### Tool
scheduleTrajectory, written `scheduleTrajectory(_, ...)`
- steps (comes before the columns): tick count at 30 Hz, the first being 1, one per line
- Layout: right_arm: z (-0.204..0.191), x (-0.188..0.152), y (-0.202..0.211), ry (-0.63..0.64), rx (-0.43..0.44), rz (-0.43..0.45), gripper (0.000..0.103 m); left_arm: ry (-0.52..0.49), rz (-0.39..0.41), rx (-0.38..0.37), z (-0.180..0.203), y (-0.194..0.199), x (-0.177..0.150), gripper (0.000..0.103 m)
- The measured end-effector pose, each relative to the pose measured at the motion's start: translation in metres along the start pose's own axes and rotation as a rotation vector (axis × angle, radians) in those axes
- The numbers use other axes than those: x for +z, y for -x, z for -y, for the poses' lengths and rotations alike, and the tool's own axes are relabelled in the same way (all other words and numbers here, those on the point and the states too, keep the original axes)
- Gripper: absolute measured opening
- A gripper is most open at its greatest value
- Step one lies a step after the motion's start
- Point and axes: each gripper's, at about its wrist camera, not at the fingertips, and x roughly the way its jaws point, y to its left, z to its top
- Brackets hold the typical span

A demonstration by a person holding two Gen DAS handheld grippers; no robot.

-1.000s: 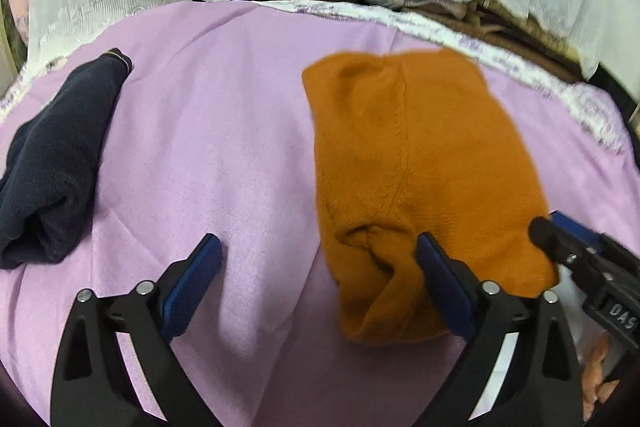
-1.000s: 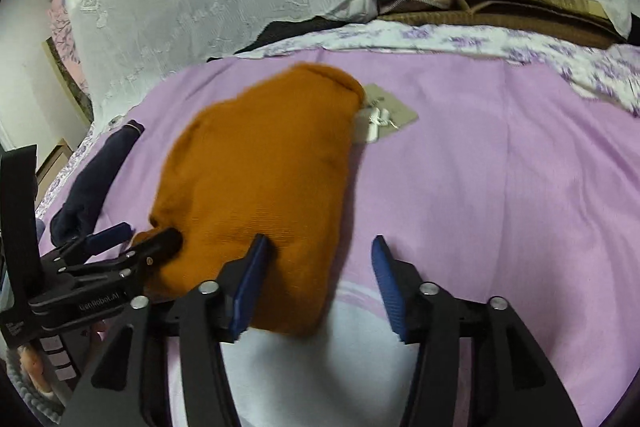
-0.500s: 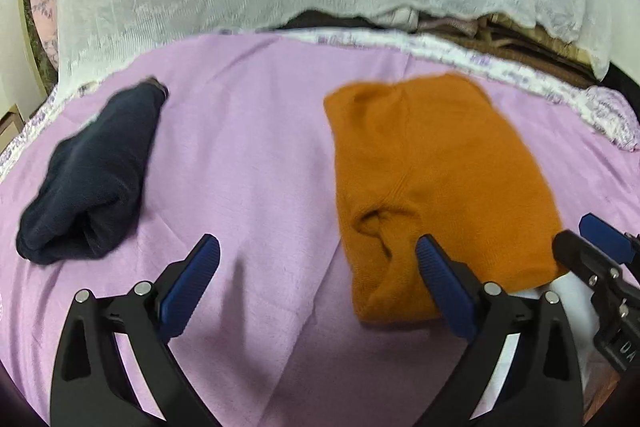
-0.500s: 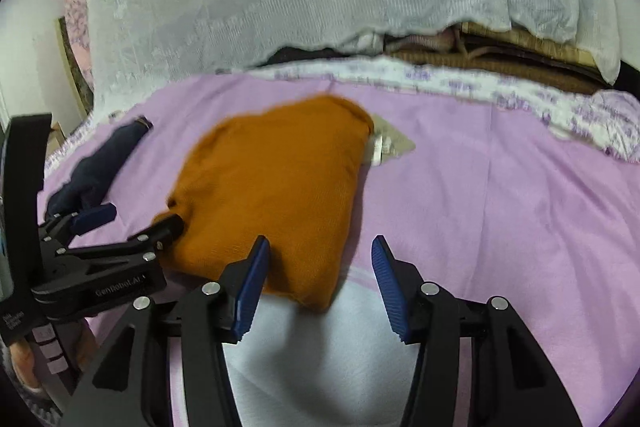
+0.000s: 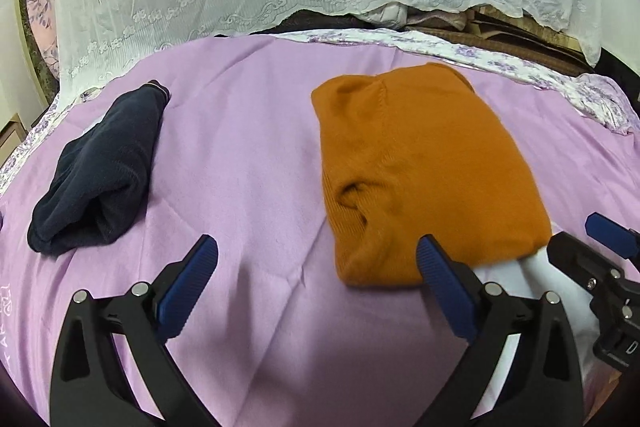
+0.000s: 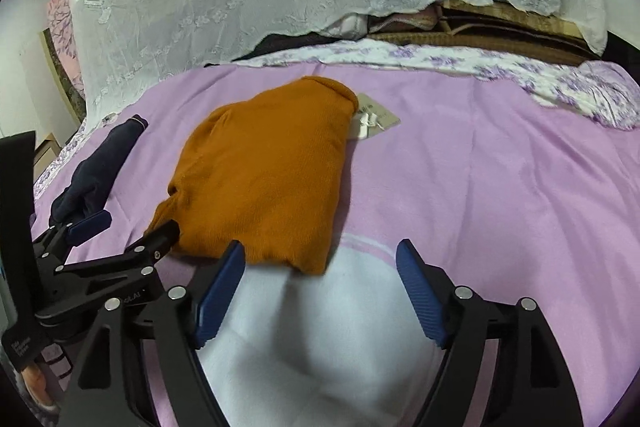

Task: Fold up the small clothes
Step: 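Lower both tools onto the orange bundle and close them on it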

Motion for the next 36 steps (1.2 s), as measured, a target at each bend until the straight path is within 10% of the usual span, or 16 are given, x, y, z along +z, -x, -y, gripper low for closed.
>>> scheduleTrajectory(10,0.019,0.034,0.013,-0.137,0.145,0.016,0.086,0.186,-0.124,-0.325,-0.025,-0.017,0.043,0.098)
scheduleTrajectory(23,0.046,0.073,-0.107,-0.371,0.282,-0.145,0.087,0.257,-0.224,-0.532,-0.023,-0.101,0.057,0.098)
scheduleTrajectory(29,0.041,0.078,-0.121,-0.341,0.307,-0.123,0.086,0.216,-0.214,-0.543,-0.013,-0.108,0.062,0.098)
scheduleTrajectory(32,0.036,0.075,-0.123,-0.302,0.309,-0.103,0.069,0.217,-0.210,-0.551,-0.014,-0.109,0.062,0.098)
scheduleTrajectory(36,0.033,0.073,-0.122,-0.278,0.323,-0.103,0.058,0.151,-0.148,-0.507,-0.002,-0.095,0.060,0.078)
